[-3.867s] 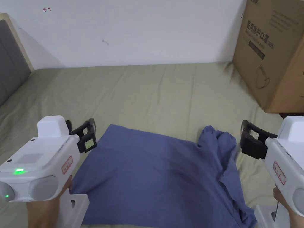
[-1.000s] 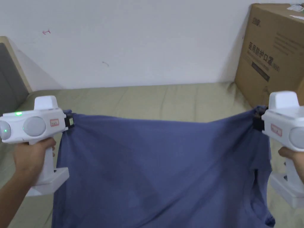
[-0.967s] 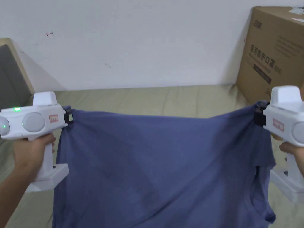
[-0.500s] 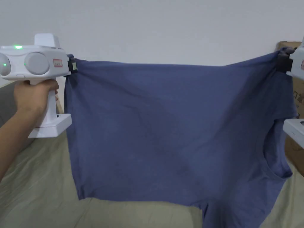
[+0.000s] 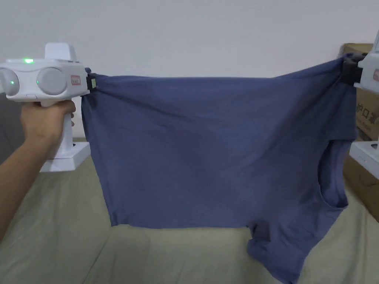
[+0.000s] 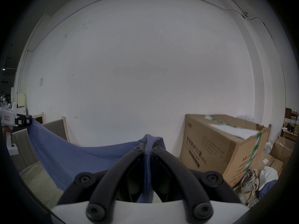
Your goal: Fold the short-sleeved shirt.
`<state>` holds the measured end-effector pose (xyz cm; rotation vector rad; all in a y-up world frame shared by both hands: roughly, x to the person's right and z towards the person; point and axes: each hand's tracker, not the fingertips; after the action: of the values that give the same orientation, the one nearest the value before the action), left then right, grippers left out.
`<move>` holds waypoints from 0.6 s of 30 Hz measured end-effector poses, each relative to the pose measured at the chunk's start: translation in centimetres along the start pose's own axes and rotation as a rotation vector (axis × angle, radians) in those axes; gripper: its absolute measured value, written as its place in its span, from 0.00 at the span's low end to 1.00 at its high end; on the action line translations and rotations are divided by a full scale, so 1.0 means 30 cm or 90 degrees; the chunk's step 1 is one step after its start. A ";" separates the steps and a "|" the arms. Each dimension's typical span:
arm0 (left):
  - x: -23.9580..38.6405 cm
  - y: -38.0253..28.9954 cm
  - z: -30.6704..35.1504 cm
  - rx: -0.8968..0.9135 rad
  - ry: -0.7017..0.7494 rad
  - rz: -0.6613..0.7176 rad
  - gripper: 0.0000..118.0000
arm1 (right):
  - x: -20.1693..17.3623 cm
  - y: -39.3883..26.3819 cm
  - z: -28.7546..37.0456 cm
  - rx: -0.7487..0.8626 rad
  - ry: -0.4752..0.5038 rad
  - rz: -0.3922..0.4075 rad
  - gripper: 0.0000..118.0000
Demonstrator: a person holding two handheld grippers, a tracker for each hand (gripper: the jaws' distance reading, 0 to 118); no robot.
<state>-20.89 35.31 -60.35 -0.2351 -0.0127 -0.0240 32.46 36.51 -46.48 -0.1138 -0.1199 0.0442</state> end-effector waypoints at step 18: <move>-0.091 -0.860 0.158 -0.242 -0.055 0.009 0.00 | -0.011 -0.780 0.253 -0.243 0.044 -0.067 0.01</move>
<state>-24.32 11.40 -49.76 -0.6170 -0.0930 -0.0013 32.09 14.12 -36.32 -0.4896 -0.0645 -0.0884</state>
